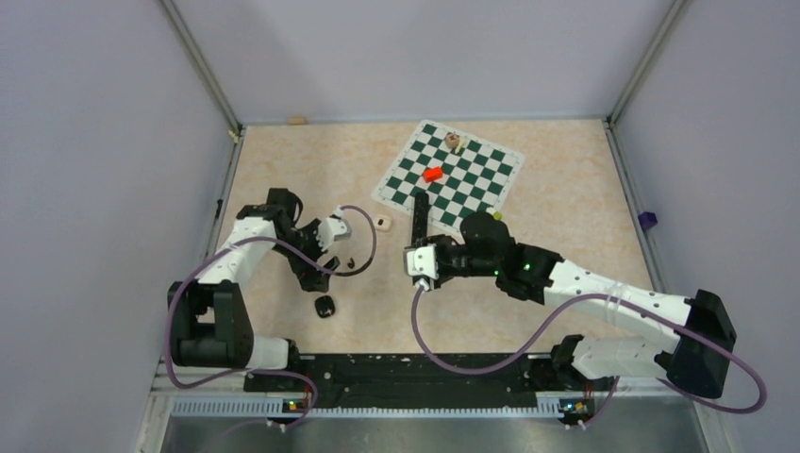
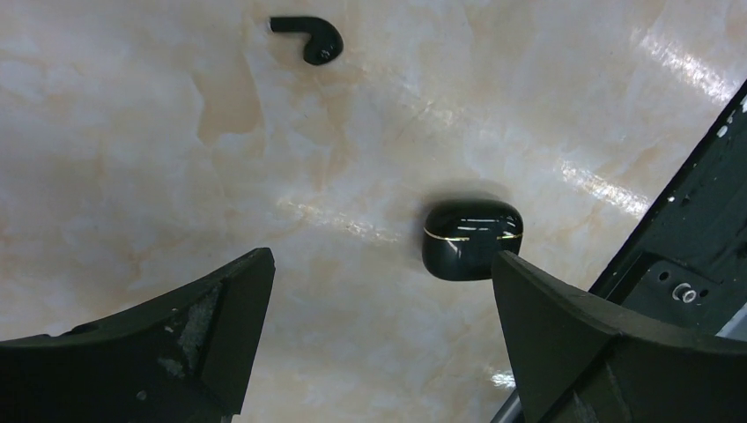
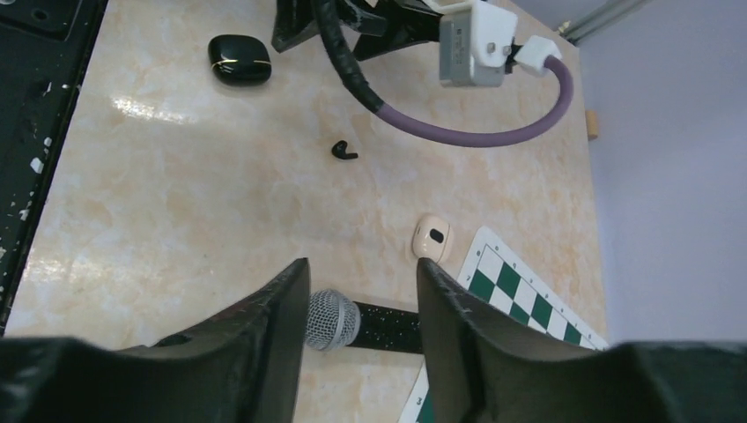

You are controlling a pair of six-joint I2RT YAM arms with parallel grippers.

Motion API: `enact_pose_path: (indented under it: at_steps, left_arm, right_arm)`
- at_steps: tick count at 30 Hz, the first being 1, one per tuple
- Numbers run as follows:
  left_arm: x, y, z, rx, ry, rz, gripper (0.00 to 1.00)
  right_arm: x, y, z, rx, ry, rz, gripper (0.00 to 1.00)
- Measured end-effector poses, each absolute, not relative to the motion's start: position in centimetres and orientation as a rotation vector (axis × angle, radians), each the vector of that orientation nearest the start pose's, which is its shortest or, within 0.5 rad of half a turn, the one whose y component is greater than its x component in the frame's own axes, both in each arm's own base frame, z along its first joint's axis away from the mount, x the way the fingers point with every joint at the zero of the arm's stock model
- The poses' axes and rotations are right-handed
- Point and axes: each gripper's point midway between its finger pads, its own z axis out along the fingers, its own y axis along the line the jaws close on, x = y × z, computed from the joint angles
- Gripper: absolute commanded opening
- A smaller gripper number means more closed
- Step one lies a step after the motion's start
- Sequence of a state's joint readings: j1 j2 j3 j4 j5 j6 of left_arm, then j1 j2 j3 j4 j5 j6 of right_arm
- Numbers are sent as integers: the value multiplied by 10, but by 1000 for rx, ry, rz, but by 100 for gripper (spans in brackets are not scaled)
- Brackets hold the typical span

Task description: Insert the wireless bluetooth earbuds into the charging case

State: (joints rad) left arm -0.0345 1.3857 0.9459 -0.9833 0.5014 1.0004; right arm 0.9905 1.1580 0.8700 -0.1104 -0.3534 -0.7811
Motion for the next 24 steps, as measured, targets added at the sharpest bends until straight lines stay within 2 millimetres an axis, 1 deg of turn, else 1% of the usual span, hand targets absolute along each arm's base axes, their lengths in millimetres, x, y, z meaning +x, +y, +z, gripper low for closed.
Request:
enact_pose_path:
  at_steps: [2, 6, 8, 12, 16, 20, 24]
  left_arm:
    - [223, -58, 69, 1401, 2387, -522, 99]
    - [217, -57, 60, 1406, 2425, -515, 99]
    - [211, -59, 54, 1421, 2444, -523, 99]
    - [188, -66, 41, 1467, 2491, -559, 99]
    - [177, -72, 36, 1496, 2499, -564, 99]
    - [165, -77, 26, 1566, 2503, -512, 99]
    - [163, -77, 21, 1606, 2490, -417, 99]
  right_arm:
    - [184, 339, 220, -1664, 1059, 475, 57]
    - [187, 339, 222, -1653, 1055, 459, 60]
    - [188, 339, 222, -1654, 1054, 454, 60]
    - [189, 338, 220, -1655, 1060, 446, 61]
    - [190, 338, 220, -1653, 1061, 439, 62]
    - [191, 337, 220, -1654, 1059, 431, 62]
    - [191, 337, 220, -1654, 1059, 430, 63]
